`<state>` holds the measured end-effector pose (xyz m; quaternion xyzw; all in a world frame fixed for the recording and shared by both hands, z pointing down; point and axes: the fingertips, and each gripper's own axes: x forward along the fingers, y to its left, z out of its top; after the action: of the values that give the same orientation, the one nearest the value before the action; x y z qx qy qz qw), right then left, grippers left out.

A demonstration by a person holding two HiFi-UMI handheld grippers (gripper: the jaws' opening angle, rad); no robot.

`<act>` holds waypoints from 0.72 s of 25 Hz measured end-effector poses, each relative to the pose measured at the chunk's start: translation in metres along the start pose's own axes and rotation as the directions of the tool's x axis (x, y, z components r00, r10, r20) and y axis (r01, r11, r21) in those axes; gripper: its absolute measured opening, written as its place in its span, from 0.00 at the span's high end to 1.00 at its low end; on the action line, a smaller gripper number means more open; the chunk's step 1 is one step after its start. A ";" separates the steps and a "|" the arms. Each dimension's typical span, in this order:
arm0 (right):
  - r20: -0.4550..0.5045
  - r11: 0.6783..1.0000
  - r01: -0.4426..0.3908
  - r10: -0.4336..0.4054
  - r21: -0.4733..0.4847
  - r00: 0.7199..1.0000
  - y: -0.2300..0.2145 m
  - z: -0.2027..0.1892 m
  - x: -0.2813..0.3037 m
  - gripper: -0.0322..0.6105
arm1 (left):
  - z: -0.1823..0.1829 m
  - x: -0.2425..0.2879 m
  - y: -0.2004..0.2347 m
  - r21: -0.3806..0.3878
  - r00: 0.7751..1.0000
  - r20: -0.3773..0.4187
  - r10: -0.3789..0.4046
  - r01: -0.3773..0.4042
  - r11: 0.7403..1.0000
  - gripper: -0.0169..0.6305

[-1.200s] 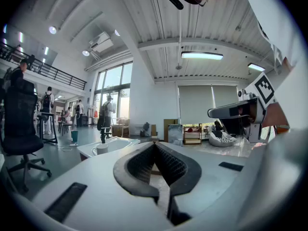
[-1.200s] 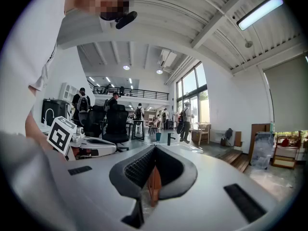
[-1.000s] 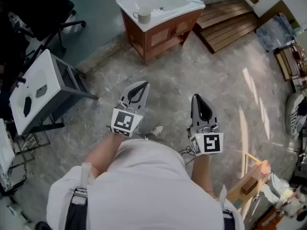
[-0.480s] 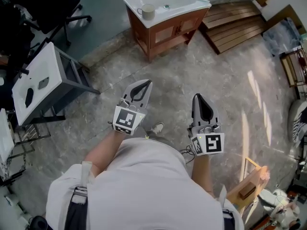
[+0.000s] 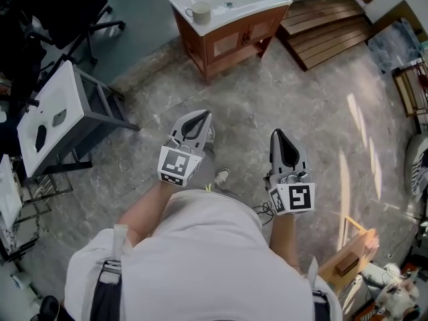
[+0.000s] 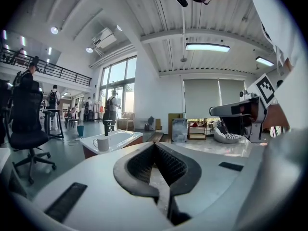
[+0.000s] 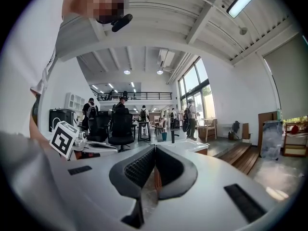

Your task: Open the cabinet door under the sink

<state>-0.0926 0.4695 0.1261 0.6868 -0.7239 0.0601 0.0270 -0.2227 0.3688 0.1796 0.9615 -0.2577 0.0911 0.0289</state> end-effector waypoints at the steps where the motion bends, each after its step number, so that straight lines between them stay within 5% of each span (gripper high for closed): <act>1: -0.004 1.000 0.005 -0.005 0.001 1.000 -0.004 -0.001 0.002 0.90 | -0.001 0.006 0.000 0.002 1.000 0.001 -0.006 0.006 1.000 0.96; 10: -0.044 0.998 0.058 -0.059 -0.015 0.997 -0.076 -0.001 0.058 0.90 | -0.007 0.096 0.032 -0.014 0.999 -0.023 -0.049 0.049 0.999 0.96; 18: -0.079 0.999 0.005 -0.008 -0.036 0.997 -0.123 0.011 0.189 0.90 | -0.016 0.202 0.110 -0.048 0.996 -0.075 -0.045 0.041 0.998 0.96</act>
<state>0.0196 0.2750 0.1447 0.6857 -0.7208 0.0742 0.0684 -0.1081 0.1764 0.2350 0.9617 -0.2378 0.1208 0.0631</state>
